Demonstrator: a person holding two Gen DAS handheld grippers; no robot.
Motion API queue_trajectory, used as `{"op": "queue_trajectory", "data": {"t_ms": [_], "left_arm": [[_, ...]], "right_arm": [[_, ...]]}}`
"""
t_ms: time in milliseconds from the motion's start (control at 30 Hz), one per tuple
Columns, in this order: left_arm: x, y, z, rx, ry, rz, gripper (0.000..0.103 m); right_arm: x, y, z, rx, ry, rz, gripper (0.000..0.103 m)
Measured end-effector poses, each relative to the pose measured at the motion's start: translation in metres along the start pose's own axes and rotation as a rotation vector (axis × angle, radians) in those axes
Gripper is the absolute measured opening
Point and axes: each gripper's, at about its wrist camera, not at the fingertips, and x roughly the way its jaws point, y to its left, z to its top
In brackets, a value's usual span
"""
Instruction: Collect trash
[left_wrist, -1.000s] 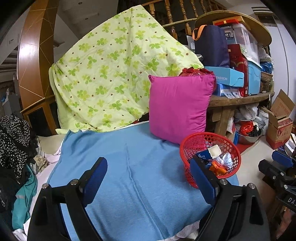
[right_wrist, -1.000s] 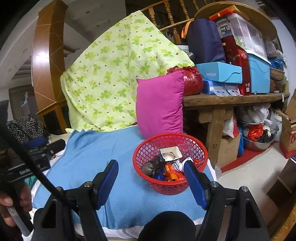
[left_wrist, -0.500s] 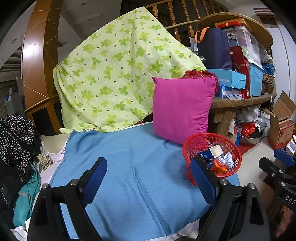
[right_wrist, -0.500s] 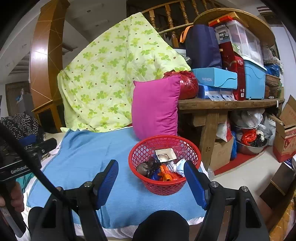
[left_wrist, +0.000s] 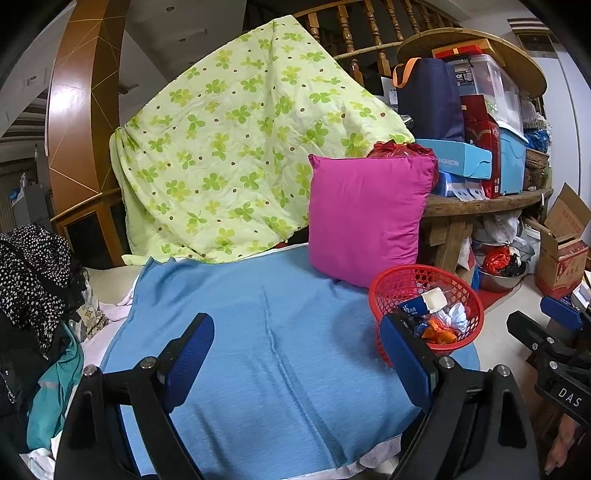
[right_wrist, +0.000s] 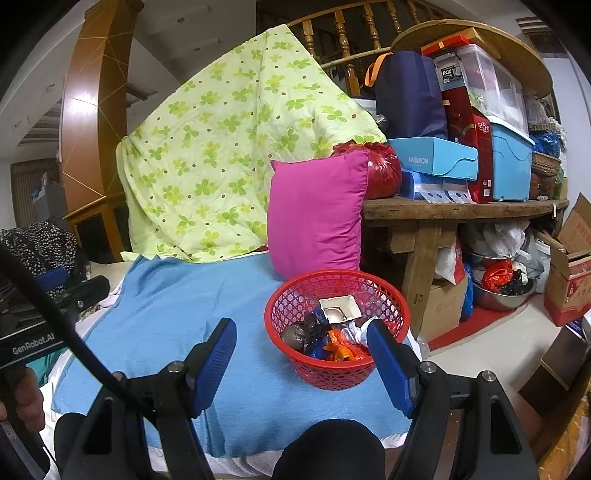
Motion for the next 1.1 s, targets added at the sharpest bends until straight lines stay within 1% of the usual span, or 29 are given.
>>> {"op": "queue_trajectory", "data": {"t_ms": [1100], "left_arm": [[0.0011,-0.0016,-0.0080,0.011,0.013,-0.015,0.091]], "right_arm": [[0.0049,-0.0020,-0.0033,0.007,0.012,-0.011,0.076]]}}
